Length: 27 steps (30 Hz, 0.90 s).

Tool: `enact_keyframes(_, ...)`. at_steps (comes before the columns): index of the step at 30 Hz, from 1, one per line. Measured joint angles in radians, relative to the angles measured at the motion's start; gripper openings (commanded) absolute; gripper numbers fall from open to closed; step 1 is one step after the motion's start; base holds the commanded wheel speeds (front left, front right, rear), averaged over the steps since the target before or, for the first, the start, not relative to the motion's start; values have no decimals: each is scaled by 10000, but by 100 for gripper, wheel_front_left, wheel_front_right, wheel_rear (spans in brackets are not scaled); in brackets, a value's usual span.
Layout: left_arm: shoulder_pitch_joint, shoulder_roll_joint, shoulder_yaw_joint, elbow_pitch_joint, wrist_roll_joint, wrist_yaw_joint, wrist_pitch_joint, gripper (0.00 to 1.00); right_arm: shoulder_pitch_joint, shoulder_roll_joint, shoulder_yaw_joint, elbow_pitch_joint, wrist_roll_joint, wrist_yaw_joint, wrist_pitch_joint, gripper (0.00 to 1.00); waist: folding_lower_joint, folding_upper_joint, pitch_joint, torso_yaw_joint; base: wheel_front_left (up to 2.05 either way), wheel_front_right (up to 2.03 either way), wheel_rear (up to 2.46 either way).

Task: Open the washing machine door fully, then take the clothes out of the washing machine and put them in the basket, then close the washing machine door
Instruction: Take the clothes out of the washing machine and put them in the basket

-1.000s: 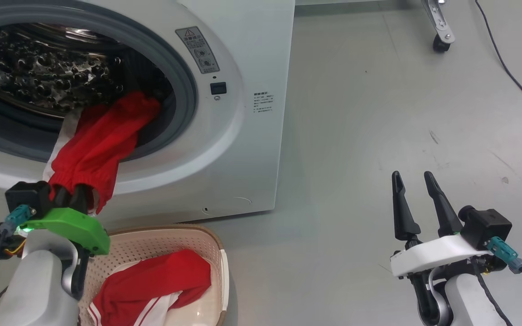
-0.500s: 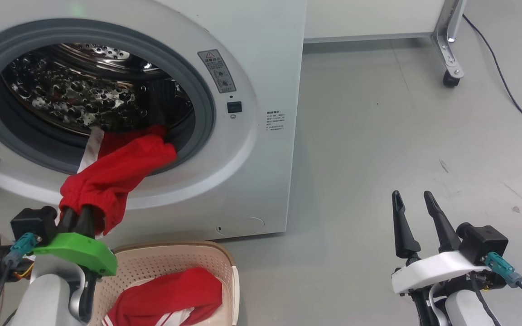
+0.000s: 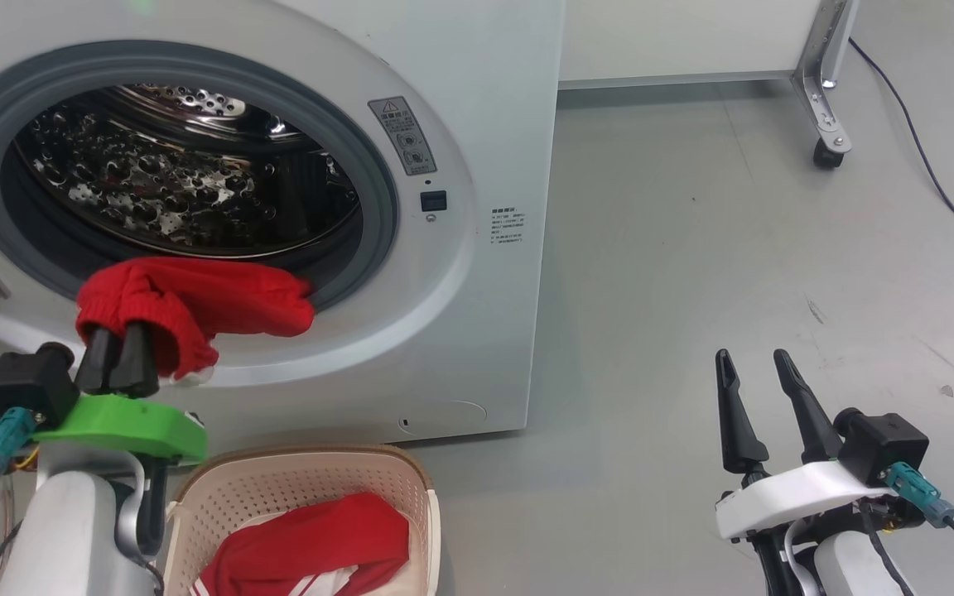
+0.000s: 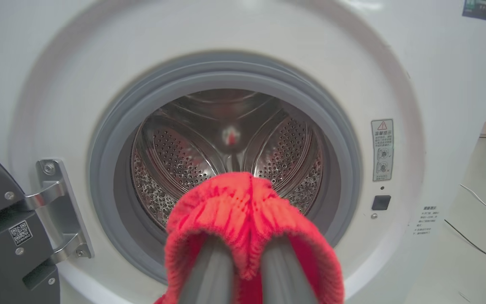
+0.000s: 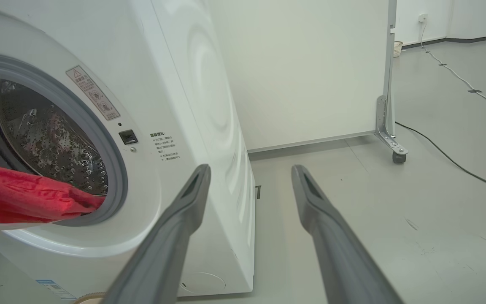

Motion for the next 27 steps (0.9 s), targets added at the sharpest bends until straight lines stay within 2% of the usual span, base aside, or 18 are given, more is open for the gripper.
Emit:
enact_keyframes(12,242,-176,297,-1774,-35,0,-31,0,96,4,-35,-150,0,8,0,100,0,0,146,-48,0,0,0)
enact_keyframes(27,1537,-203,-326,-1325,94,-10,186,0,93,4,-35,-293,0,12,0,100,0,0,469,-49,0,0,0)
